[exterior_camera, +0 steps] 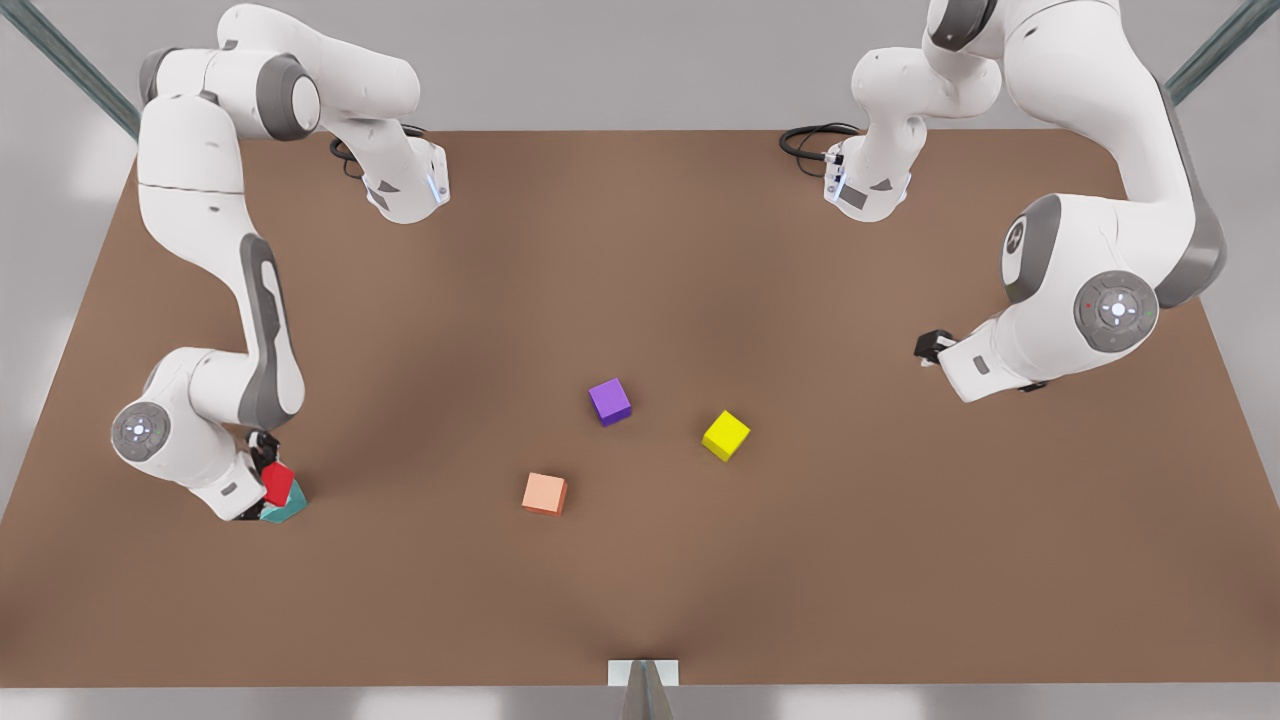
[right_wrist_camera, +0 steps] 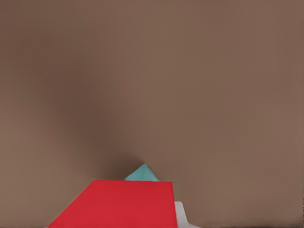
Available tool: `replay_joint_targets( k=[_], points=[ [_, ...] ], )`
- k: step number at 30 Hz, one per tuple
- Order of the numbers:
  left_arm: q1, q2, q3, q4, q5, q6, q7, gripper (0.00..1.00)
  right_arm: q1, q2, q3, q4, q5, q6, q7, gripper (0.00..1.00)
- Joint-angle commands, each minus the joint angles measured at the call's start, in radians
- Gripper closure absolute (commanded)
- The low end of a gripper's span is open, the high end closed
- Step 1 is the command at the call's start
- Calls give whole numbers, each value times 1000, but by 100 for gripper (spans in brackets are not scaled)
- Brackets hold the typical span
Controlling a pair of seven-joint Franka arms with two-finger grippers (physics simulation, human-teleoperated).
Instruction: Pick up red wooden cube and pass to hand red wooden cube and place in blue wooden cube
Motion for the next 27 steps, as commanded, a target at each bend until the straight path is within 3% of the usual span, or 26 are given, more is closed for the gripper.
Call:
replay_joint_targets(
  k=[1,22,23,24,27],
  points=[
    [3,1,0,-3,-8,-5,-110,0,-2,9,0,-5,-5,120,383,50],
    [3,52,0,-6,-8,-31,-110,0,-56,69,0,-42,61,179,372,49],
    [3,53,0,-6,-8,-31,-111,0,-56,71,0,-42,68,177,372,38],
    [3,56,0,-6,-8,-31,-111,0,-57,74,0,-42,71,177,377,0],
    [3,58,0,-6,-8,-31,-111,0,-62,75,1,-42,71,179,377,0]
  ],
)
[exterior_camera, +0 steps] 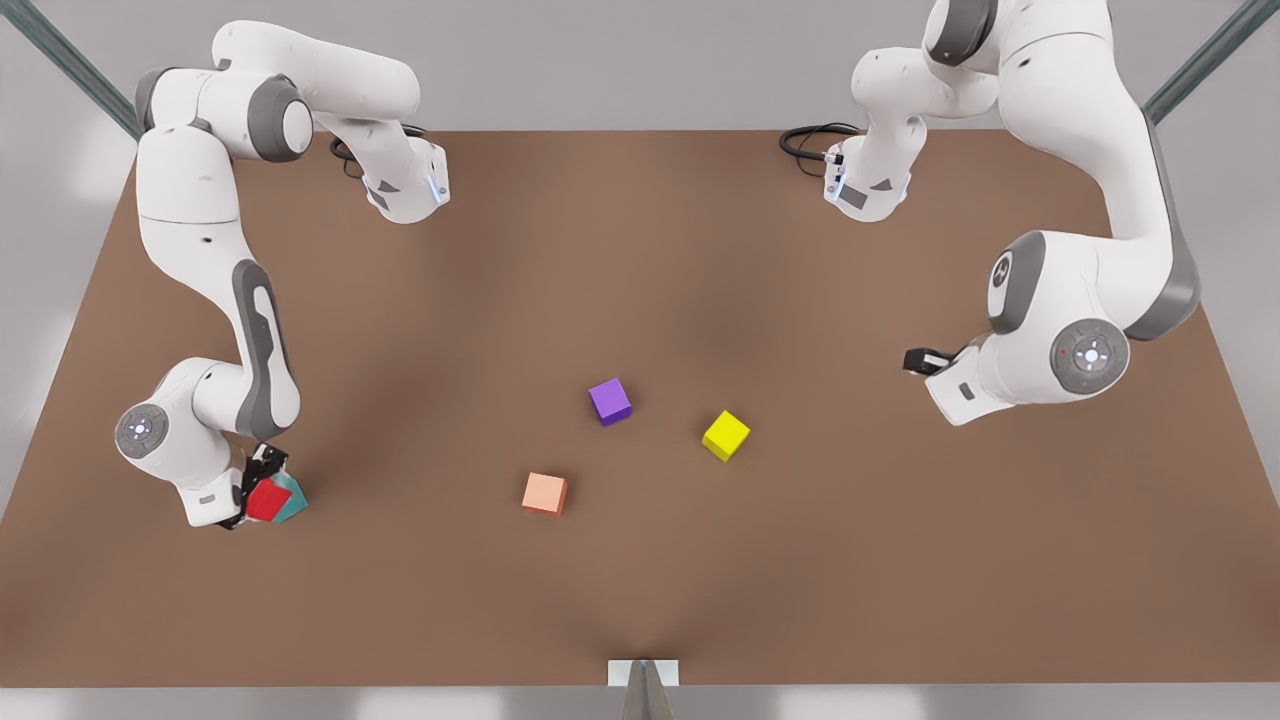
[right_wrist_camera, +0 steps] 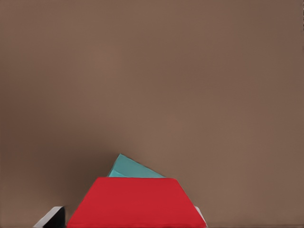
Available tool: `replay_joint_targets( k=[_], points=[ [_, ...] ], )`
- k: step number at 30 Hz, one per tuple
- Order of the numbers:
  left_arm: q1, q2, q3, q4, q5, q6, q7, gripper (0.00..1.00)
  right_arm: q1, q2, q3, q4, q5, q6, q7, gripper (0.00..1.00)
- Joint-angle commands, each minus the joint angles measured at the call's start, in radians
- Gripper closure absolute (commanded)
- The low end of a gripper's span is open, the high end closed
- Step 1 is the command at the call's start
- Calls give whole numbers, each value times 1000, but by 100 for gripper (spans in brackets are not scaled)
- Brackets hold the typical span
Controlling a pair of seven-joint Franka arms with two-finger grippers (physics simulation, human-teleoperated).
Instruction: Pick up red wooden cube and pass to hand red wooden cube and place in blue wooden cube
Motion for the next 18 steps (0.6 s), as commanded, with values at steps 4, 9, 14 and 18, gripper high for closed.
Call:
replay_joint_targets(
  k=[4,9,14,18],
  points=[
    [-2,-1,0,0,0,-11,-26,0,-1,-2,0,1,4,-1,89,0],
    [-5,-1,0,0,0,-15,-27,0,-1,-34,1,2,12,-58,89,0],
    [-3,-1,0,0,0,-14,-26,0,-1,-99,1,2,22,-190,90,0],
    [-5,-1,0,0,0,-14,-26,0,2,-215,0,14,25,-438,217,0]
  ],
)
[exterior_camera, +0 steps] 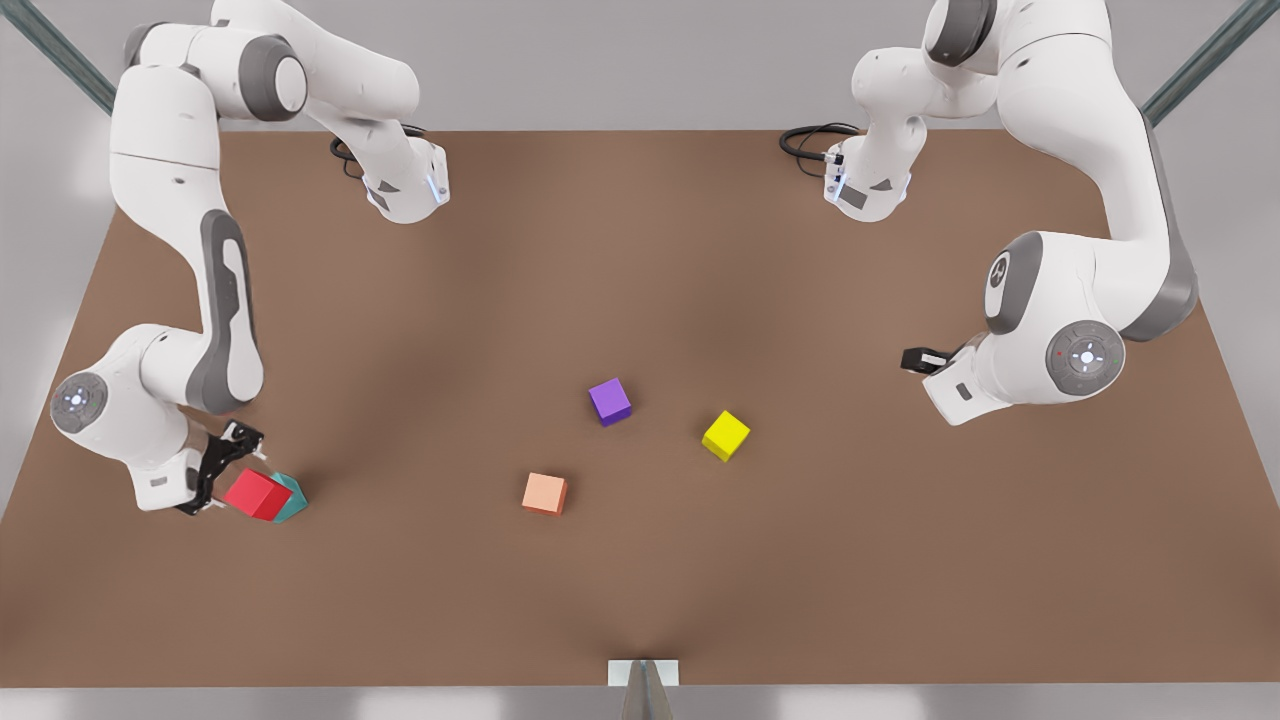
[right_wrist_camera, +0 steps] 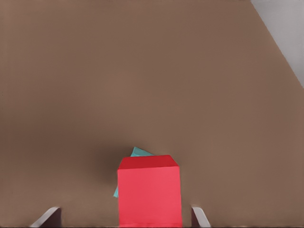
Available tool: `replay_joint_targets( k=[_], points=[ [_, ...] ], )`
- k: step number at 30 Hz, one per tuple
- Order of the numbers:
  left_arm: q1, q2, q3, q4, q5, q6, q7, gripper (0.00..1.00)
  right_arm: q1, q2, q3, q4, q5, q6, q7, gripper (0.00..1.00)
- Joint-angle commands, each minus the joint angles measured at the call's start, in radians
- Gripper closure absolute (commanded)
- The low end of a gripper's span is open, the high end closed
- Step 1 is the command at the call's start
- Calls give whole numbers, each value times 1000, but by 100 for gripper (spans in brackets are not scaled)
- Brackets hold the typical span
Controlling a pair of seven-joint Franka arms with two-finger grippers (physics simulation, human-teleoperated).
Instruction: Pick up red wooden cube and pass to hand red wooden cube and place in blue wooden cube
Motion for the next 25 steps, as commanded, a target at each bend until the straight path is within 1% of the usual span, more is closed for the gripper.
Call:
replay_joint_targets(
  k=[1,2,3,4,5,6,8,9,10,11,12,16,17,19,20,25],
  points=[
    [0,-1,0,0,1,-1,-9,0,5,-52,4,11,4,-306,346,0],
    [0,-1,0,0,1,-2,-9,0,8,-67,10,18,13,-392,653,0],
    [0,-1,0,0,1,-2,-9,0,34,-53,10,68,33,-437,970,0],
    [-2,-1,0,0,1,-2,-11,0,66,-27,7,146,7,-472,1218,0],
    [-2,-1,0,0,1,-2,-11,0,71,13,4,237,-7,-535,1238,0],
    [-2,-1,0,0,1,-2,-11,0,74,25,5,312,-33,-636,1291,0],
    [0,-1,0,0,1,-2,-9,0,135,16,-2,458,-131,-877,1314,0],
    [0,-1,0,0,1,-2,-9,0,152,-24,-2,465,-131,-915,1365,0],
    [0,-1,0,0,1,-1,-9,0,157,-74,10,455,-139,-964,1429,0],
    [0,-1,0,0,1,-1,-9,0,154,-179,19,384,-127,-966,1446,0],
    [0,-1,0,0,1,-2,-9,0,149,-249,21,323,-124,-954,1446,0],
    [0,-1,0,0,1,-1,-8,0,119,-372,25,211,-88,-902,1445,0],
    [0,-1,0,0,1,-1,-9,0,119,-380,27,202,-82,-902,1466,0],
    [0,-1,0,0,1,-2,-9,0,117,-432,27,108,-65,-833,1477,0],
    [0,-1,0,0,1,-2,-9,0,106,-434,44,99,-65,-820,1478,0],
    [-2,-1,0,0,1,-2,-9,0,102,-437,44,87,-62,-813,1477,0]
  ],
)
